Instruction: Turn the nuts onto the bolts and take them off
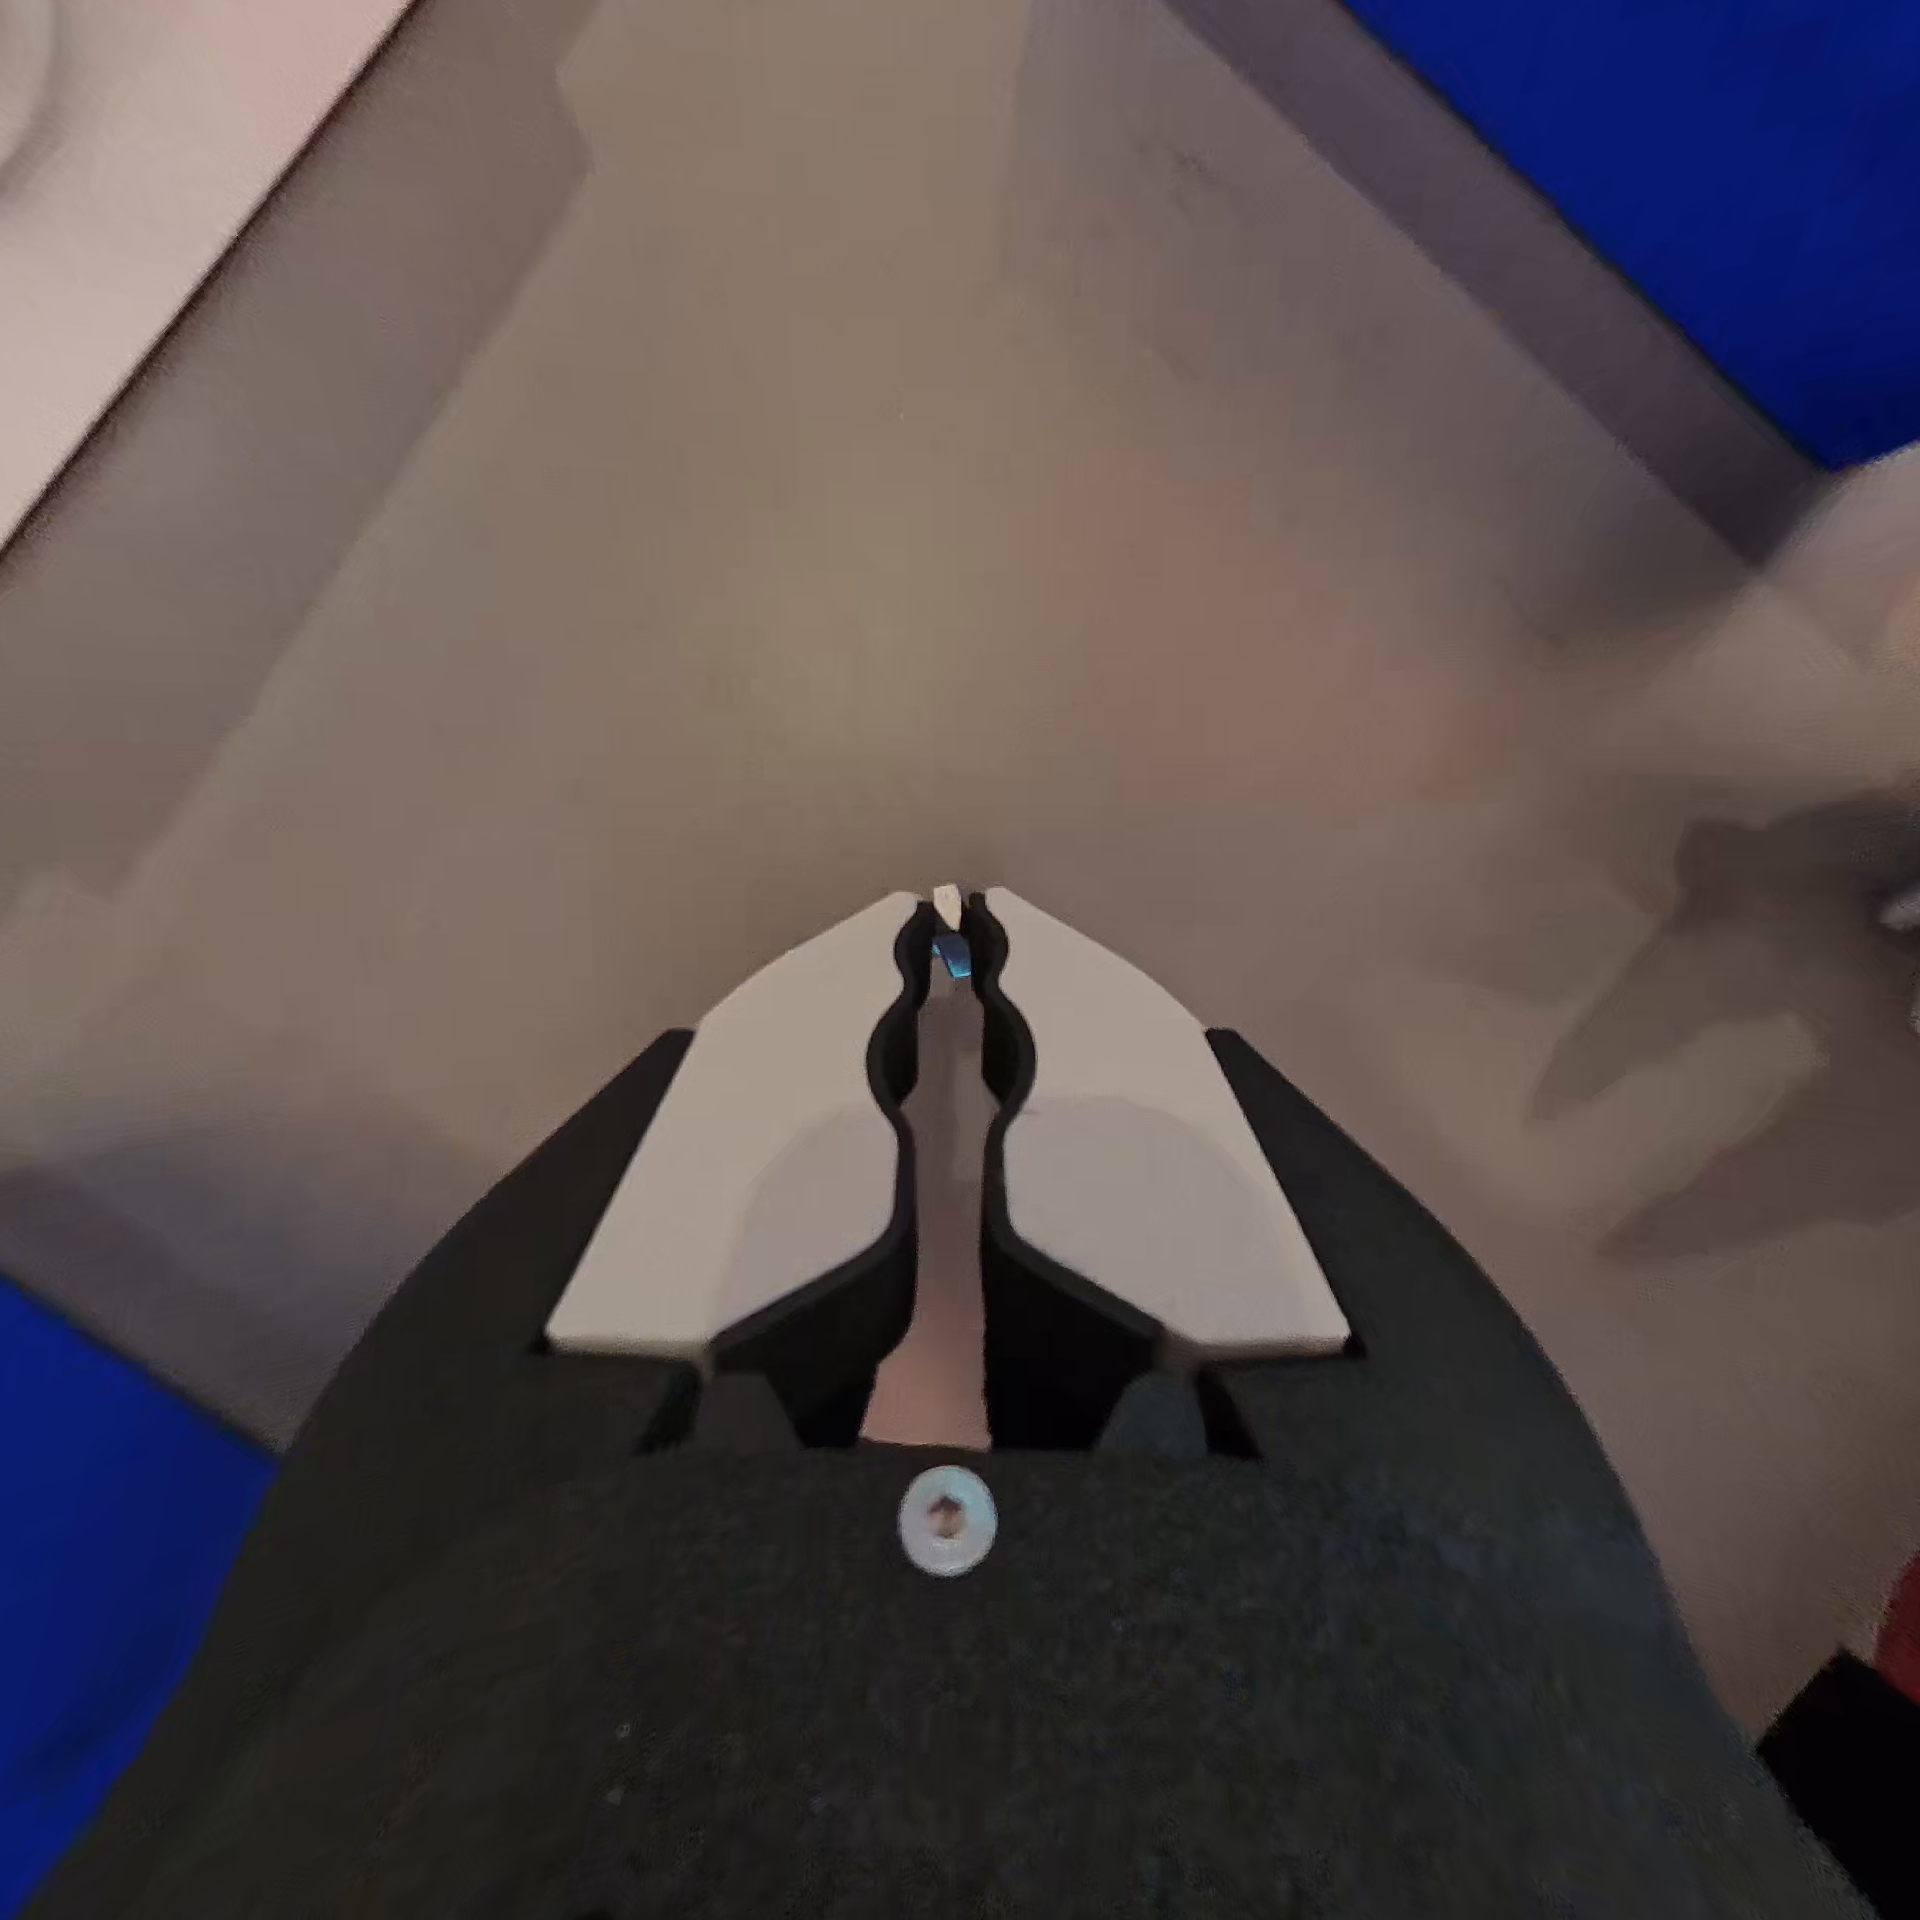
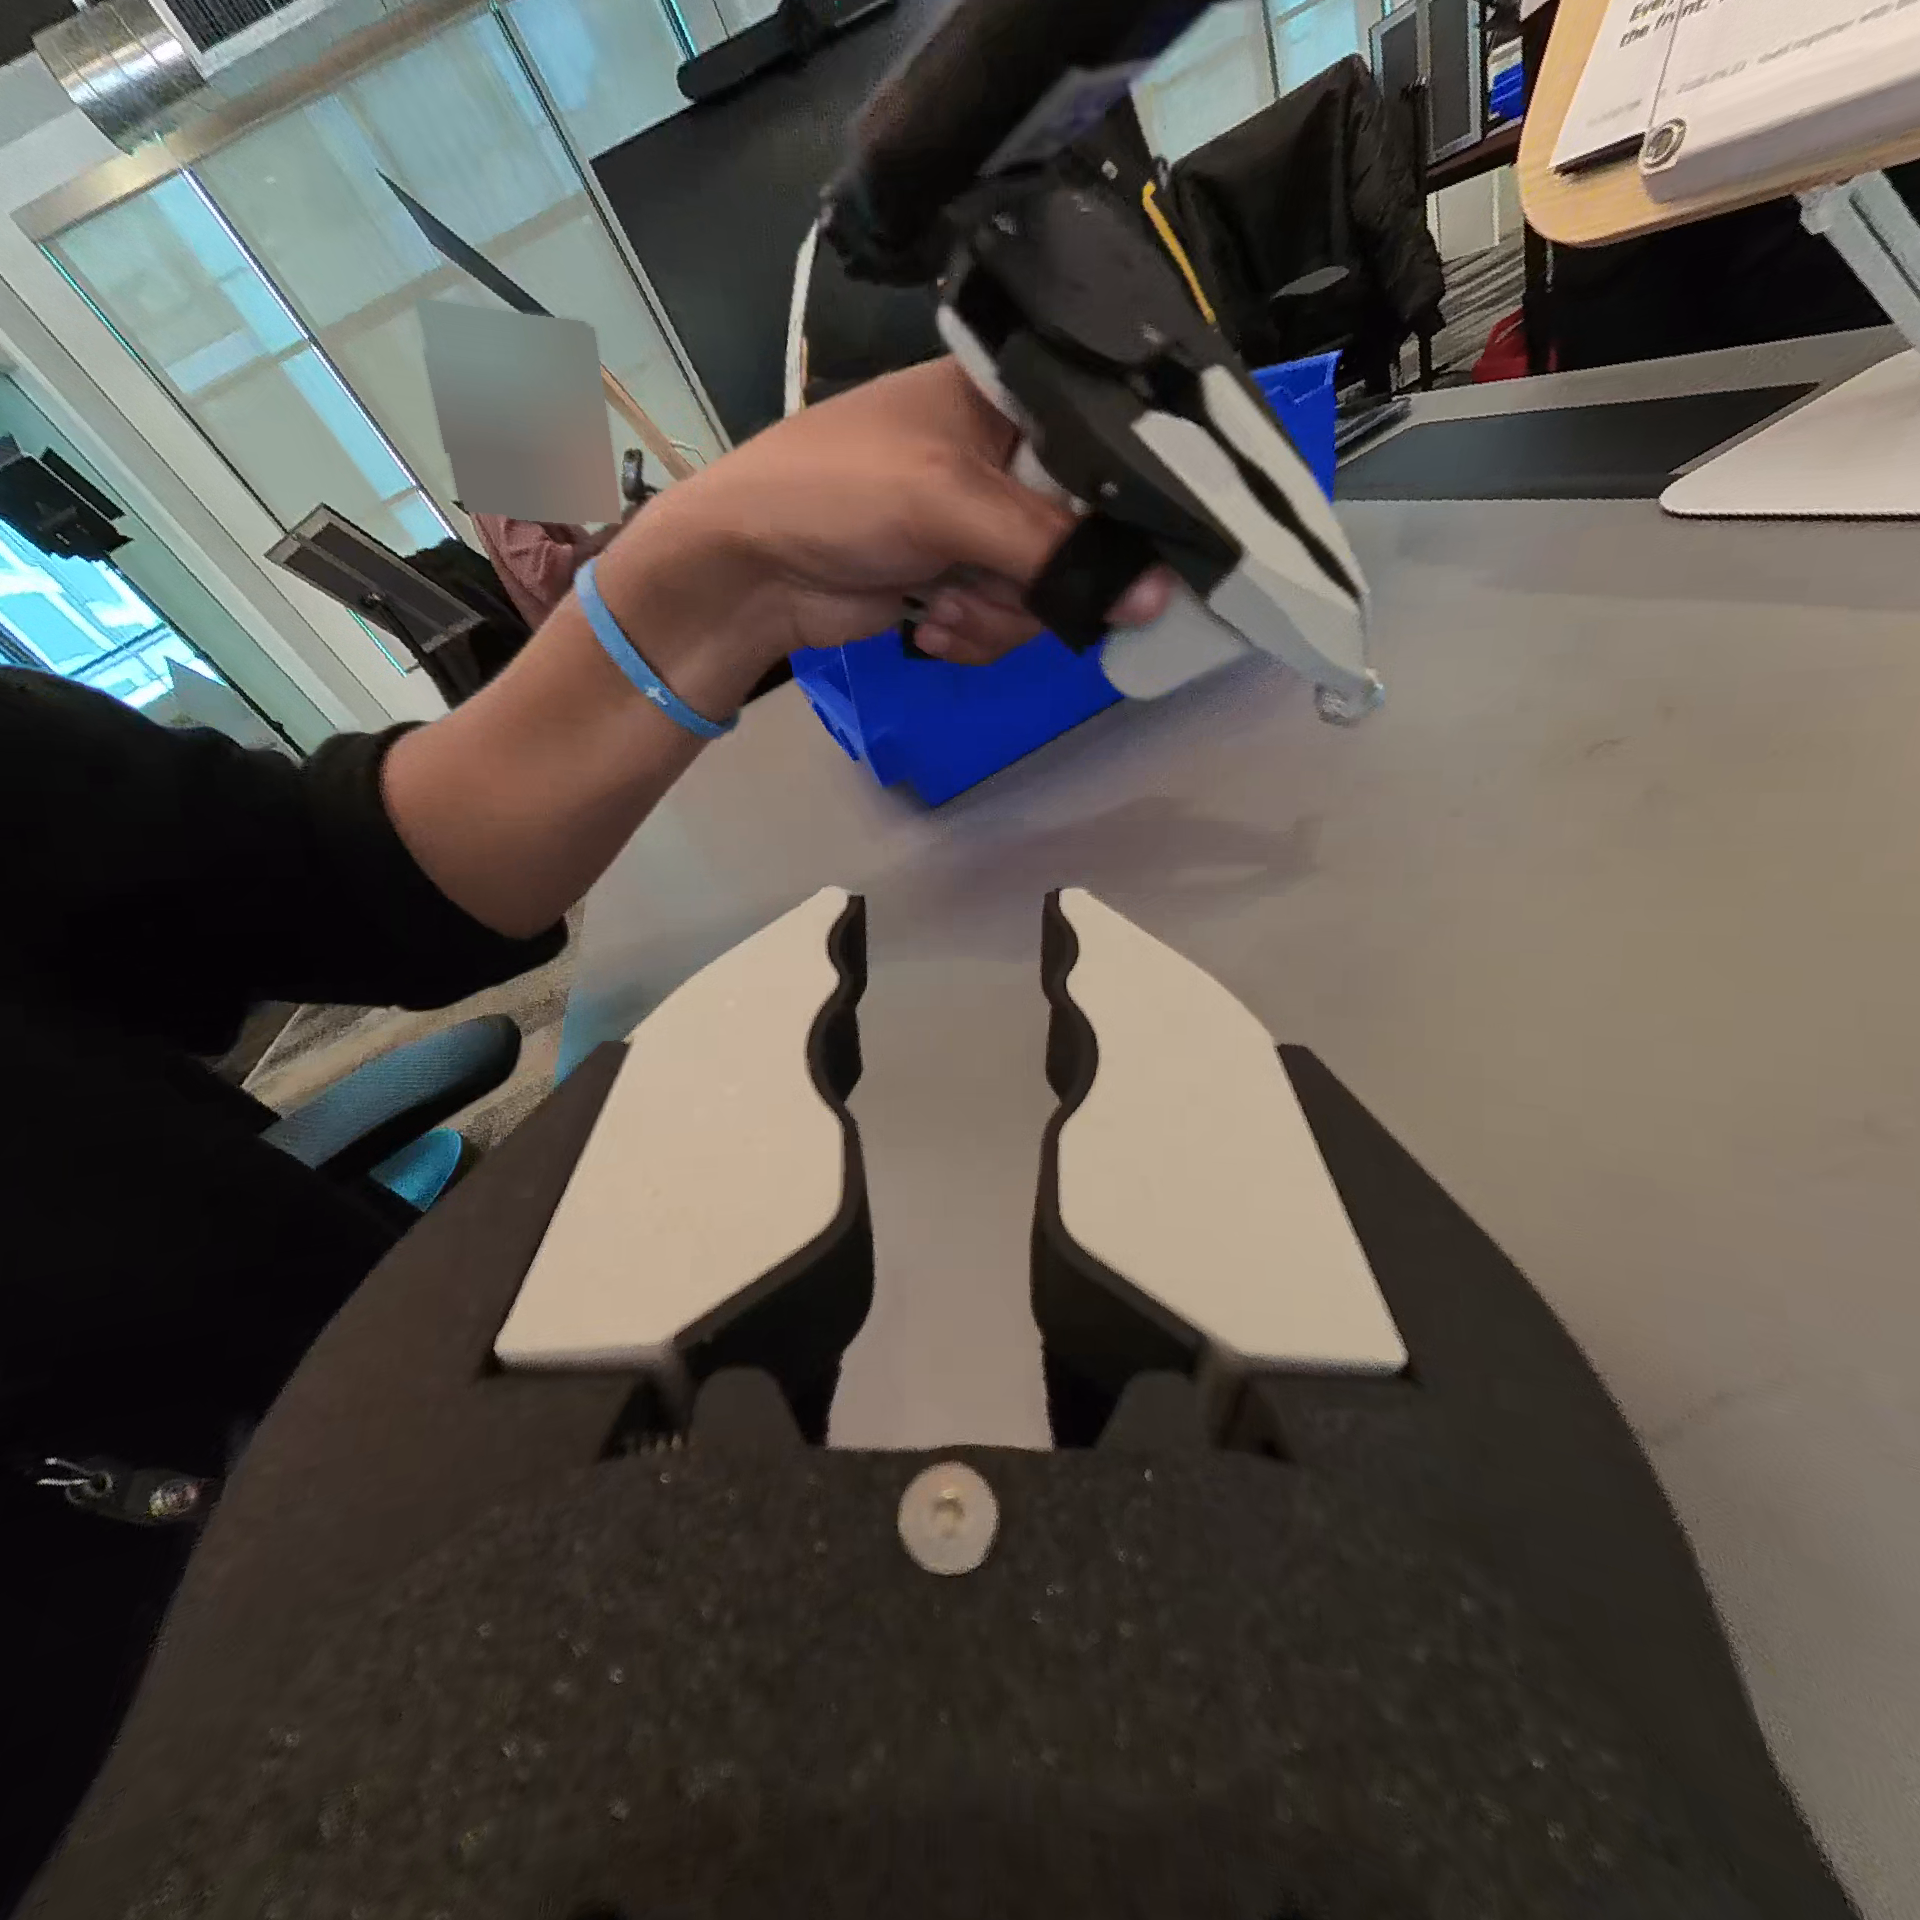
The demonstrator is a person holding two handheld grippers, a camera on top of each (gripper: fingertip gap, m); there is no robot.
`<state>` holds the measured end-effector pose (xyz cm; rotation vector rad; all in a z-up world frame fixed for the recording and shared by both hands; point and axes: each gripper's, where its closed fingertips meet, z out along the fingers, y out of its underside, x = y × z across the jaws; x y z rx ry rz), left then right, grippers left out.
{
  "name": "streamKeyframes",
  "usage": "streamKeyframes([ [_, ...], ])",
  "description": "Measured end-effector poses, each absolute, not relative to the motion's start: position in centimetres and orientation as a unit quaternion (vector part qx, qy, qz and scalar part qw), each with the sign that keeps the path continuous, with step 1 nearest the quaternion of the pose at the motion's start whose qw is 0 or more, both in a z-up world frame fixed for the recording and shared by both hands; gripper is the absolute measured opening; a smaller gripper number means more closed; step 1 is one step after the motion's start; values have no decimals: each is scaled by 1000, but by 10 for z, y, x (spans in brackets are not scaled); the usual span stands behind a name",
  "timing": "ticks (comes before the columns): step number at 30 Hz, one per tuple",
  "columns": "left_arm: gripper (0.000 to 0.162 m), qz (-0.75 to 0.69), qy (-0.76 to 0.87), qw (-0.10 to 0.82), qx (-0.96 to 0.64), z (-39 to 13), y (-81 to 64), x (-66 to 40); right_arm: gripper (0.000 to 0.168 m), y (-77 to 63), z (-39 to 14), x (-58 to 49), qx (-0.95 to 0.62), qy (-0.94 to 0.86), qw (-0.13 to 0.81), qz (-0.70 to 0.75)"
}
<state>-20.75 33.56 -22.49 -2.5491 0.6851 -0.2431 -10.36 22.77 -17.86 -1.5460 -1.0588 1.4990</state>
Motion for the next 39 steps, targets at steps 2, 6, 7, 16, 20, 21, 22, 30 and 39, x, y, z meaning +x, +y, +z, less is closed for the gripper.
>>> streamKeyframes([
  [2,6,-80,242,223,-941,-240,344,-204,32,227,-179,-103,-600,-414,362,580],
  [6,5,-69,247,209,-944,-259,354,-196,32,227,-179,-103,-599,-412,359,586],
  [7,5,-63,248,208,-944,-262,356,-196,32,227,-178,-103,-599,-412,358,586],
  [16,16,-65,247,214,-943,-273,359,-190,32,225,-180,-103,-600,-412,349,590],
  [20,43,-83,243,261,-930,-230,341,-191,32,225,-180,-103,-600,-406,341,599],
  [21,43,-98,247,288,-920,-208,330,-192,32,224,-180,-103,-599,-405,338,602],
  [22,44,-114,251,310,-910,-186,315,-197,32,224,-180,-103,-599,-405,336,603],
  [30,41,-16,352,316,-881,-135,209,-358,32,222,-182,-105,-599,-405,326,609],
  [39,40,80,444,144,-881,-237,200,-462,33,217,-189,-114,-604,-422,321,594],
])
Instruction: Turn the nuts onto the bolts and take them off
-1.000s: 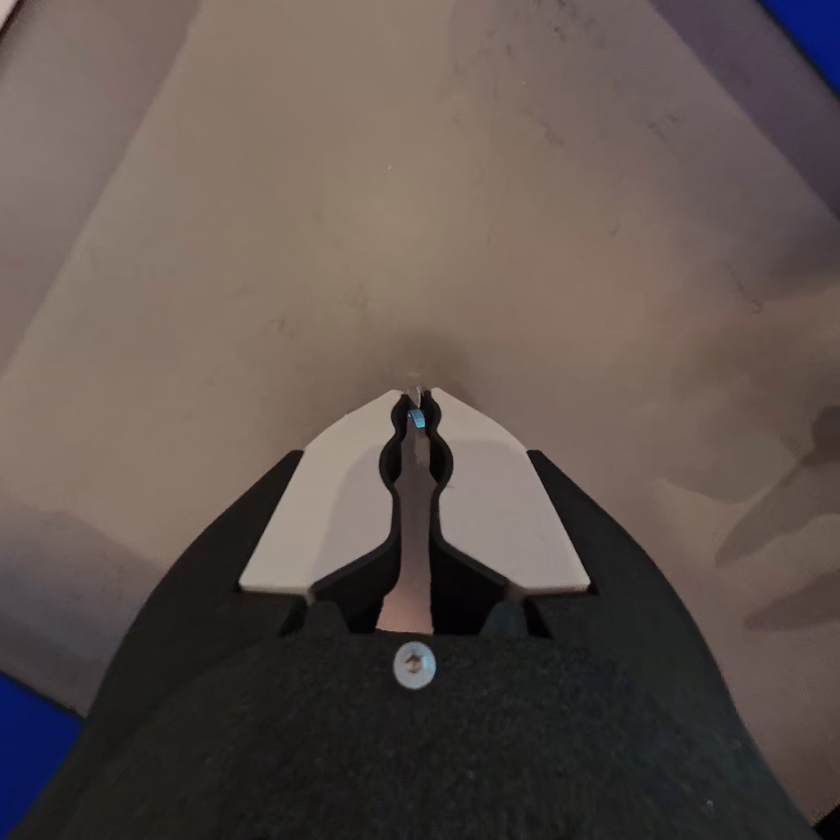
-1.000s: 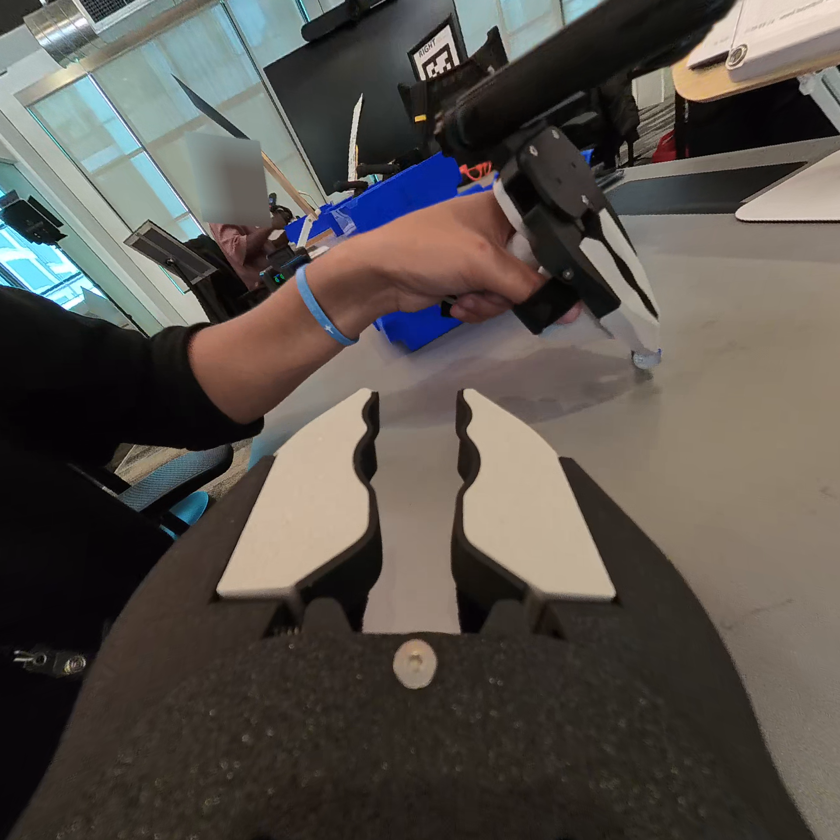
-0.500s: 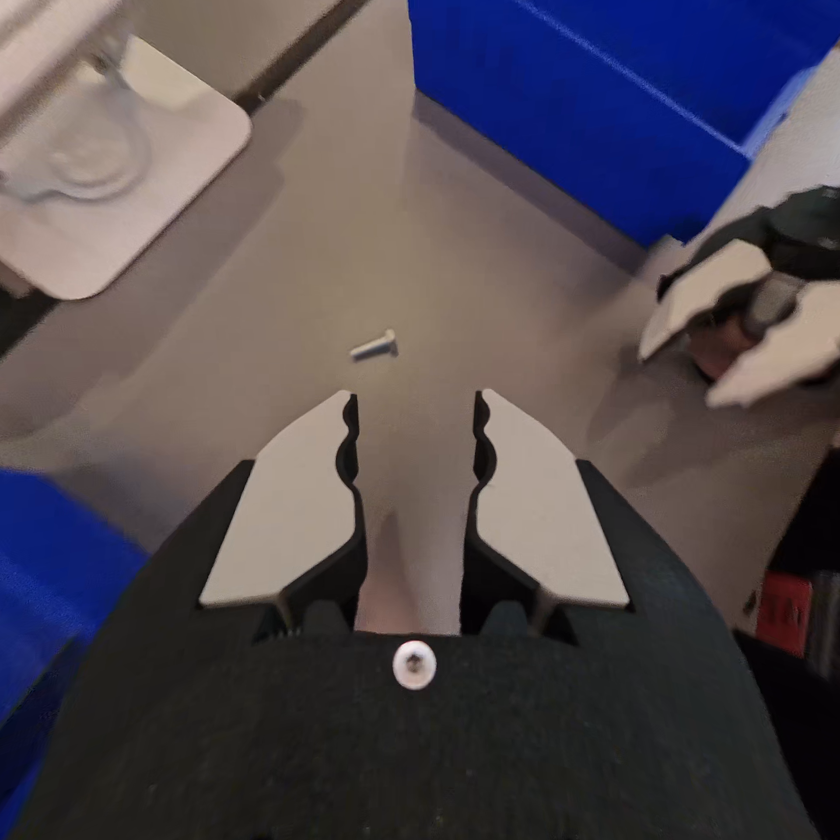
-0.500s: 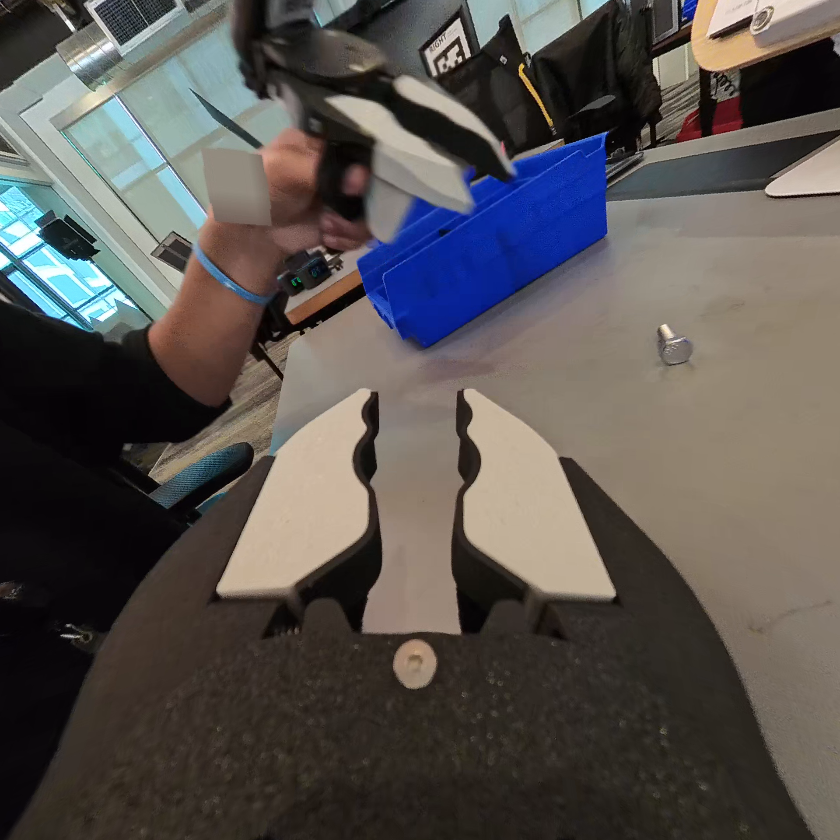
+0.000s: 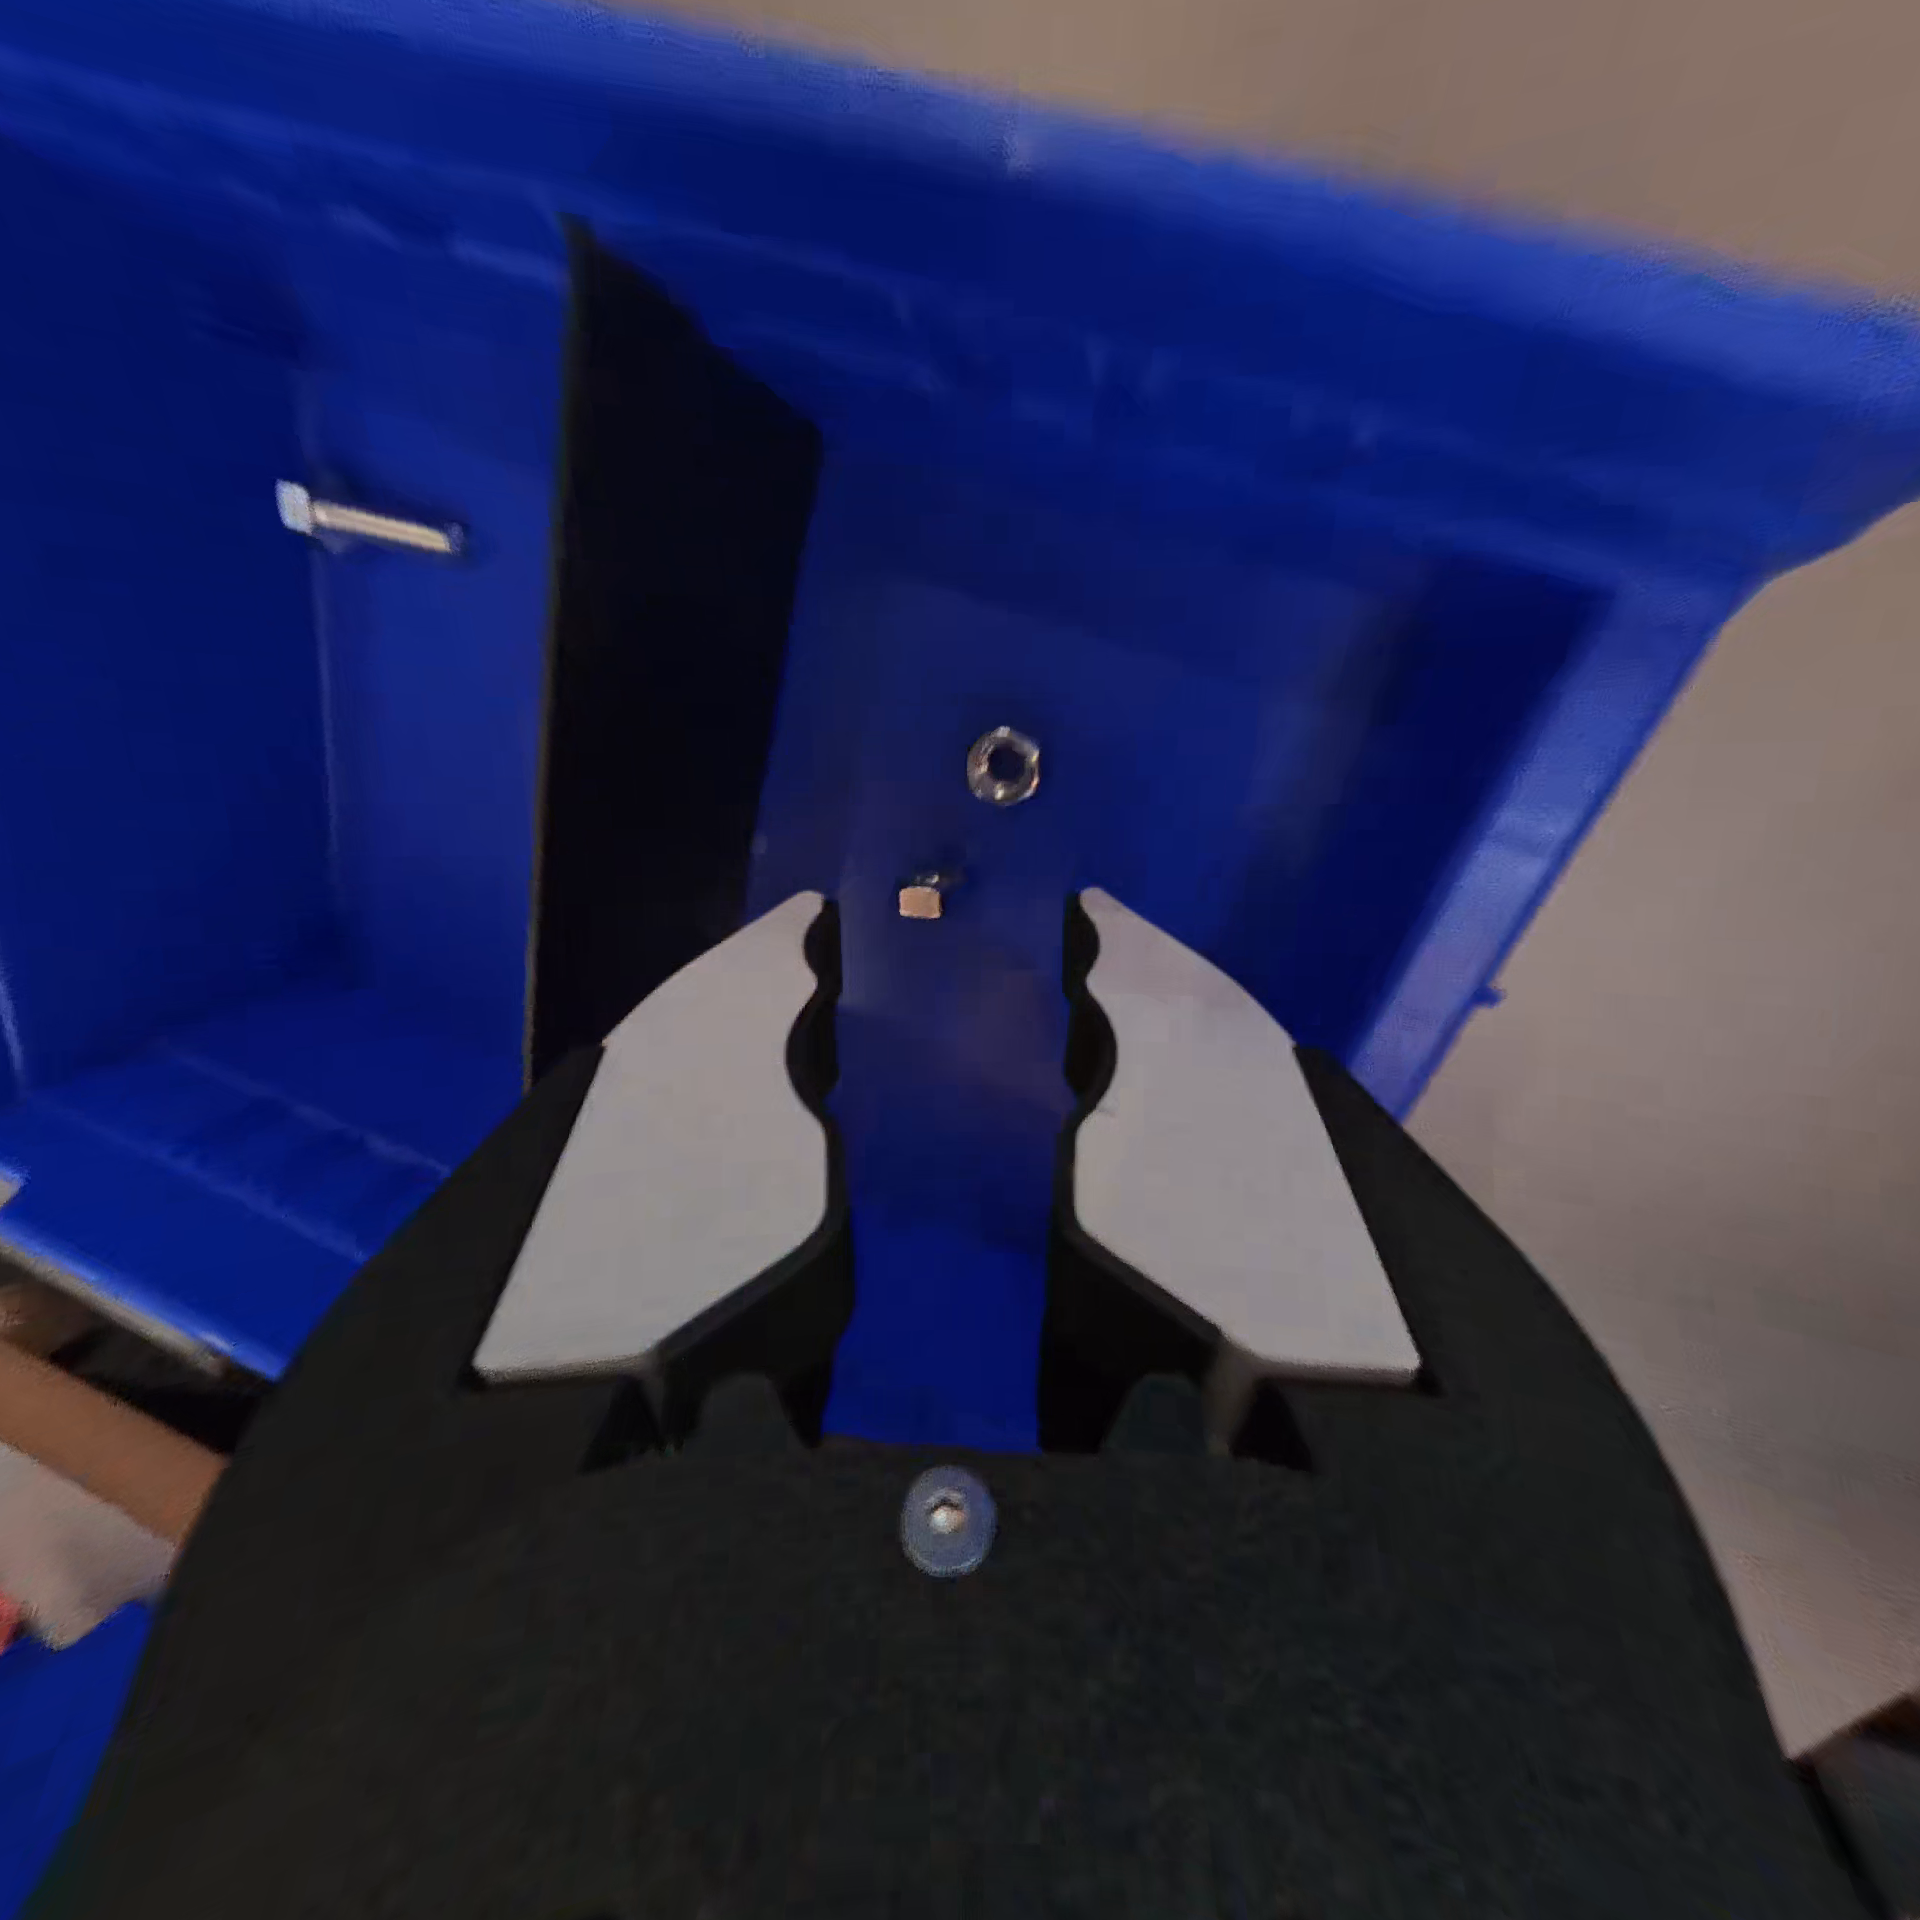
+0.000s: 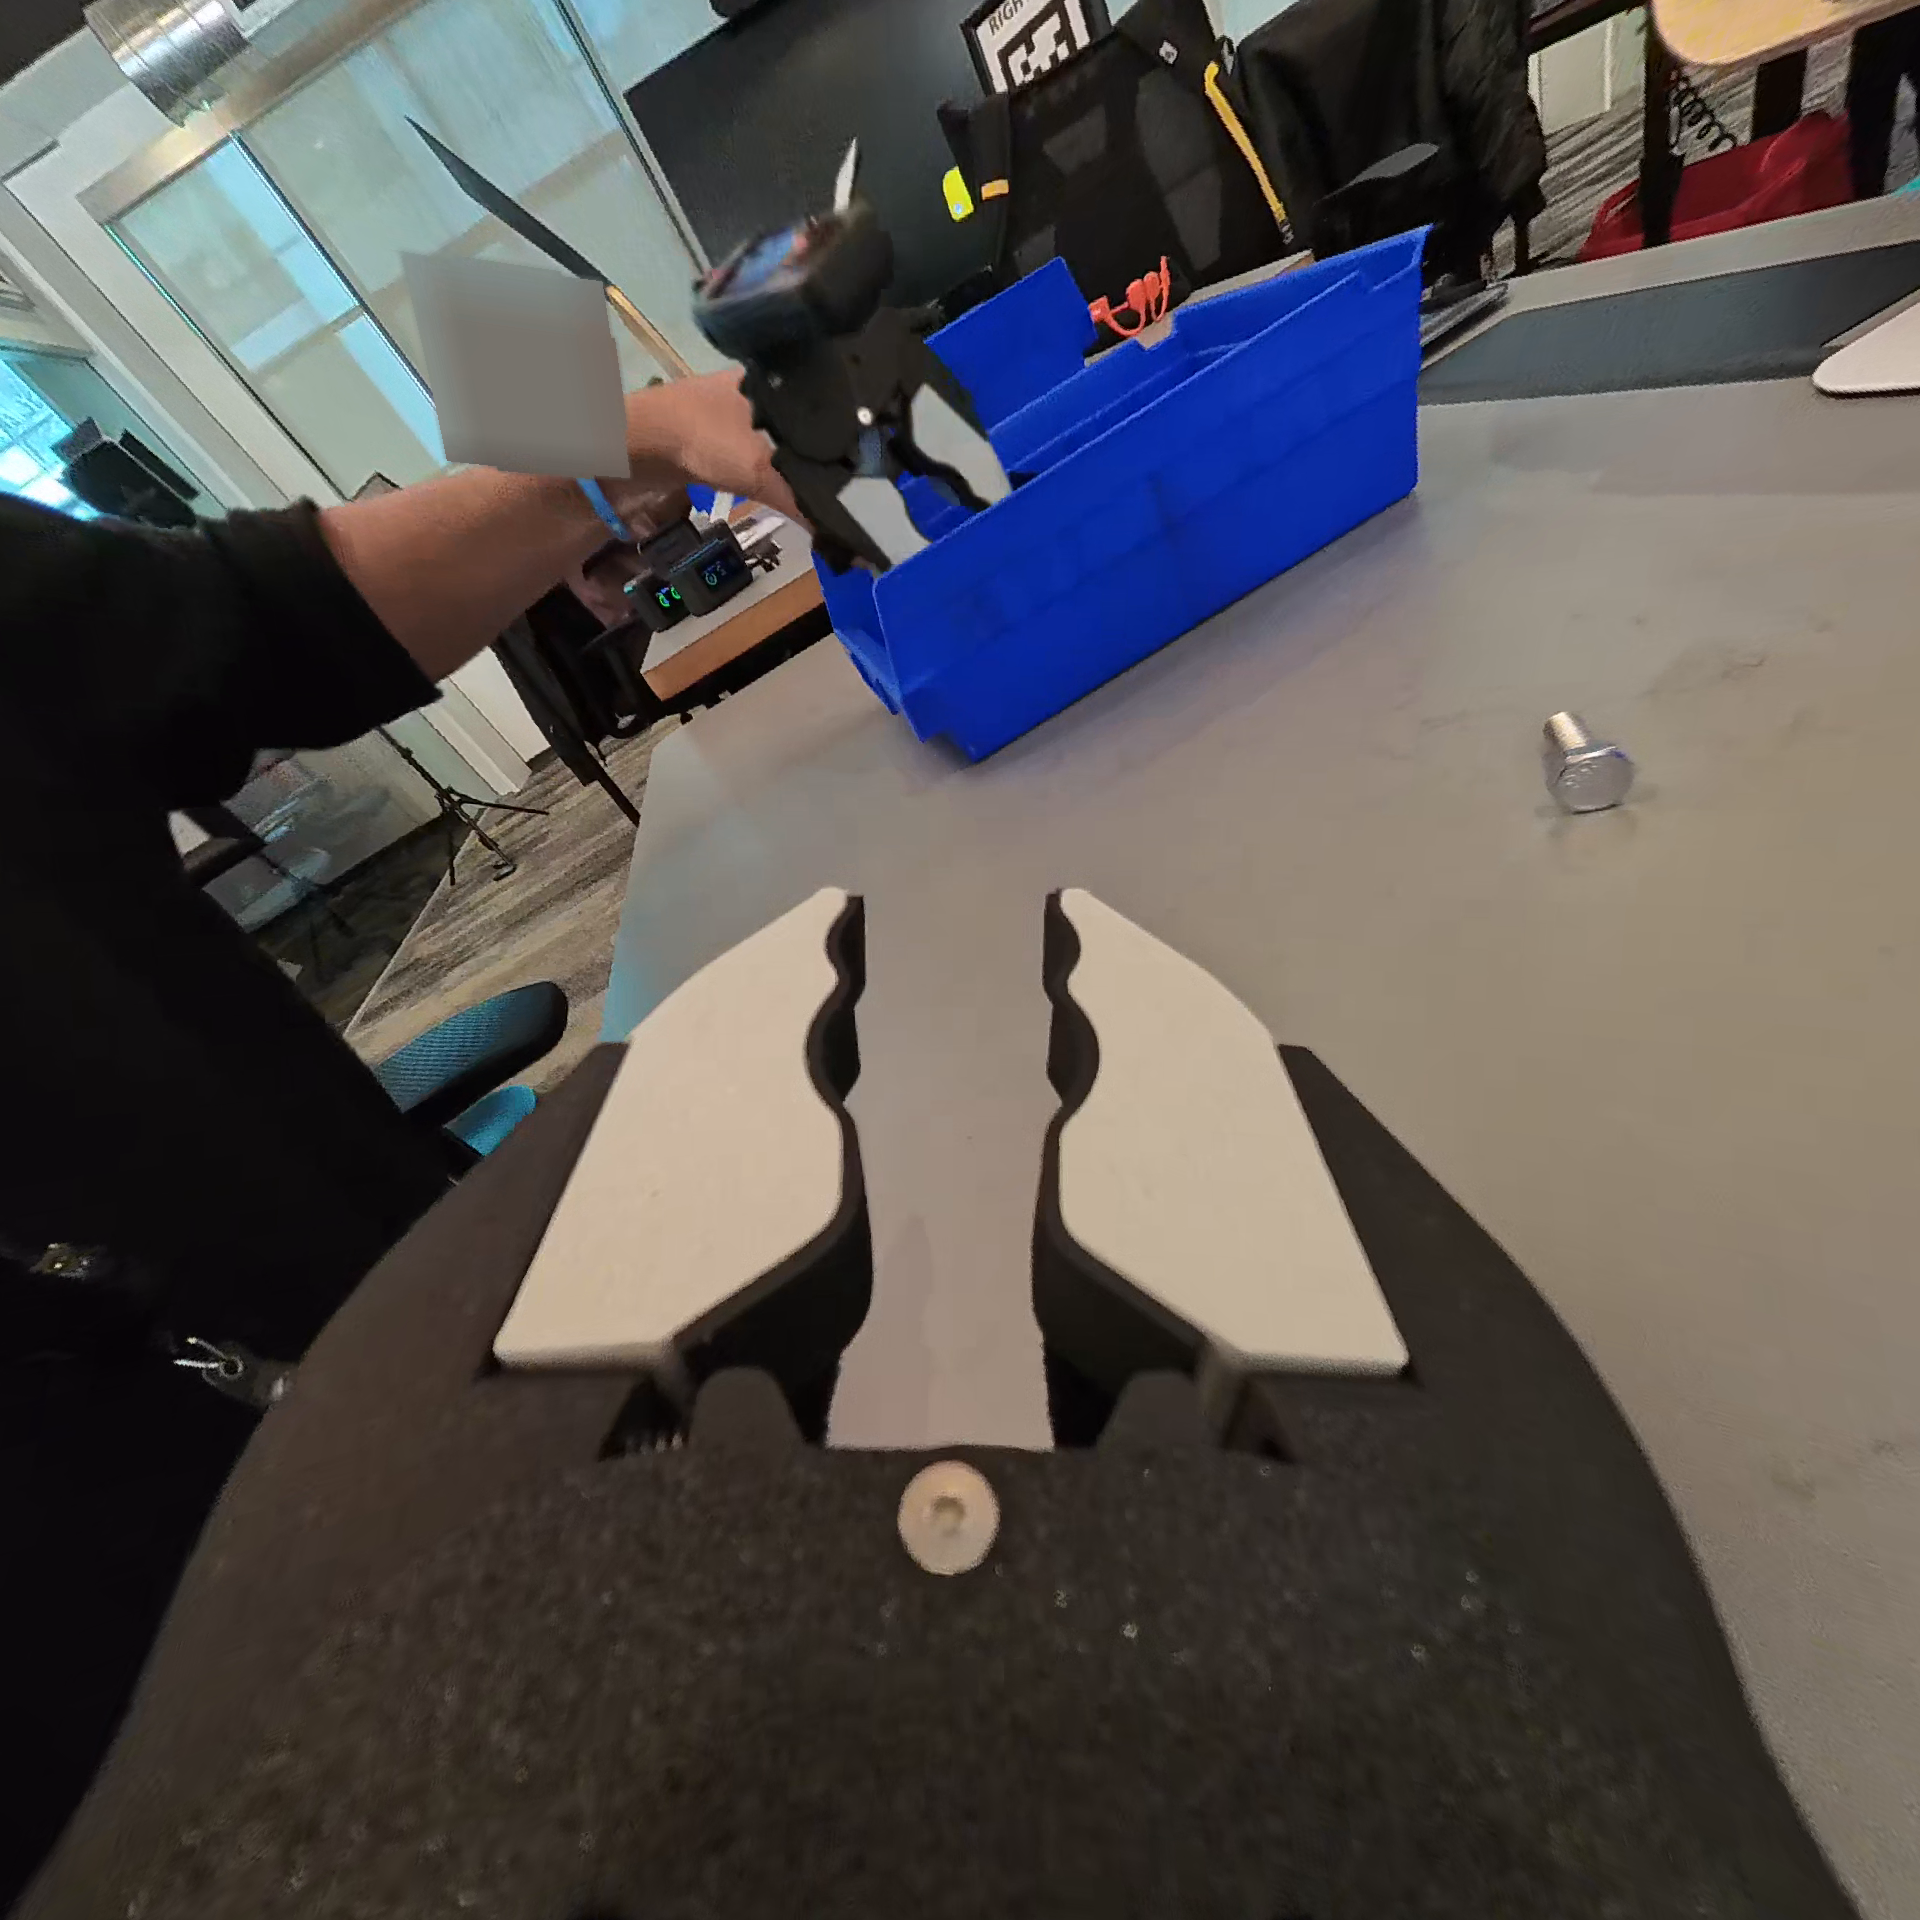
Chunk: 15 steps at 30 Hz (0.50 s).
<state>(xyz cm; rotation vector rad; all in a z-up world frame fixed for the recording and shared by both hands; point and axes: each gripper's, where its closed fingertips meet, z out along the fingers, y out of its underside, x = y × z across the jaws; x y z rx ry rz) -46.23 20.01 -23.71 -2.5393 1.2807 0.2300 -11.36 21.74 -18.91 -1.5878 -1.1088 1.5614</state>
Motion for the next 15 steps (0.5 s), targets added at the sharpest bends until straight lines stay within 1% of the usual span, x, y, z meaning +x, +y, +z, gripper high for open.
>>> streamKeyframes([
  [4,39,106,467,96,-873,-264,199,-479,32,215,-191,-117,-604,-431,323,587],
  [15,36,97,461,92,-877,-277,205,-483,32,211,-195,-120,-605,-435,312,590],
])
